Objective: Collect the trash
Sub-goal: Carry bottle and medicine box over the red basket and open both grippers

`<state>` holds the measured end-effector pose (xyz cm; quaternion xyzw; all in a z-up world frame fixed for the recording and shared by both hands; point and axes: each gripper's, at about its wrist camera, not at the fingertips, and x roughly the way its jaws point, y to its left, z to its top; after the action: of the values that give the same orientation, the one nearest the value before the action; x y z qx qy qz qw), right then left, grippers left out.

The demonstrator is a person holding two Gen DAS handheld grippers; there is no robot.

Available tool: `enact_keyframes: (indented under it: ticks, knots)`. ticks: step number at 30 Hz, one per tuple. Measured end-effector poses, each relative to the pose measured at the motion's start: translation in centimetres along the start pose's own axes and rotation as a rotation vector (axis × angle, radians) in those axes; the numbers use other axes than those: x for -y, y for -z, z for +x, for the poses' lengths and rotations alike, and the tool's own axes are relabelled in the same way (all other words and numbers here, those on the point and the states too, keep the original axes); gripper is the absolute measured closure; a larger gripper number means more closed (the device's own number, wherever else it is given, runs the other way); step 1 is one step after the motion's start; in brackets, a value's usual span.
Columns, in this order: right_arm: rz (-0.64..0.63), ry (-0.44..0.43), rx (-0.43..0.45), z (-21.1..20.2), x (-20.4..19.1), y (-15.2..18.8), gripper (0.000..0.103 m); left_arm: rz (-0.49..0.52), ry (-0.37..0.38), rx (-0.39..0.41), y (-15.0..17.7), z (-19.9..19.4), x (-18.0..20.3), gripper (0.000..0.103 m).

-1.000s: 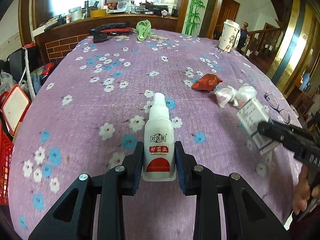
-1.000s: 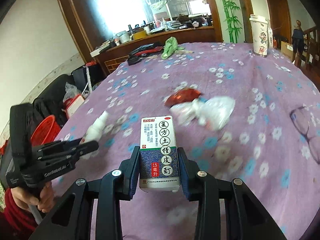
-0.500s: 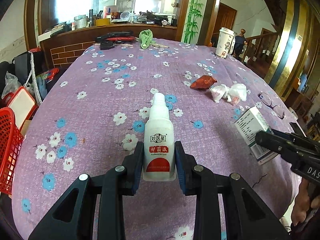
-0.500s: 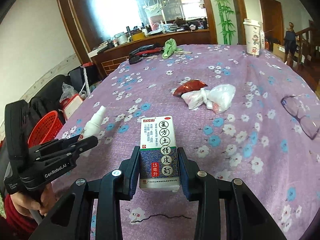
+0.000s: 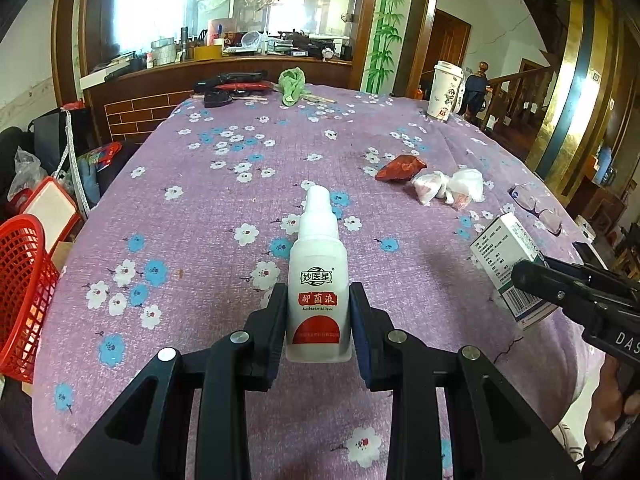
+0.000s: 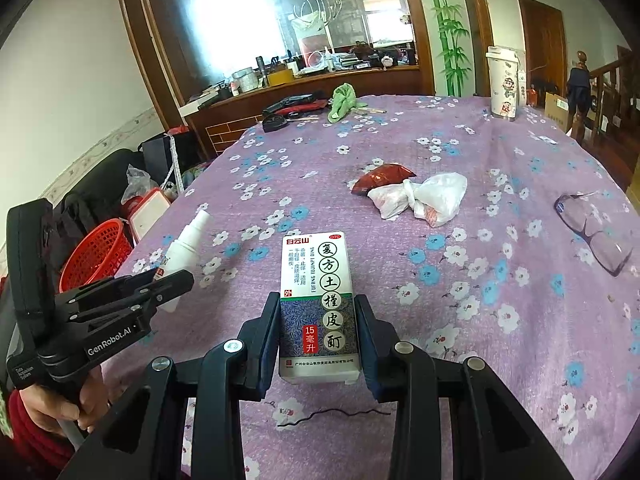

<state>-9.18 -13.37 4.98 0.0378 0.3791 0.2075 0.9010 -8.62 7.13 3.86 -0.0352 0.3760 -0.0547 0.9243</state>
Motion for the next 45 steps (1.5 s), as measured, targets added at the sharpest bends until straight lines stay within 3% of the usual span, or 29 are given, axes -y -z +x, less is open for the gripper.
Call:
enact_keyframes:
  ticks: [11, 34, 45]
  knots:
    - [-0.030, -0.012, 0.006, -0.8, -1.8, 0.4, 0.065, -0.019, -0.018, 0.027, 0.7, -2.2, -0.9, 0.074]
    - [-0.055, -0.018, -0.005, 0.8, -3.0, -0.8, 0.065, -0.063, -0.078, 0.054, 0.5, -2.9, -3.9, 0.074]
    - [-0.118, -0.057, -0.029, 2.3, -6.2, -1.8, 0.065, -0.098, -0.104, 0.075, 0.5, -3.7, -5.8, 0.074]
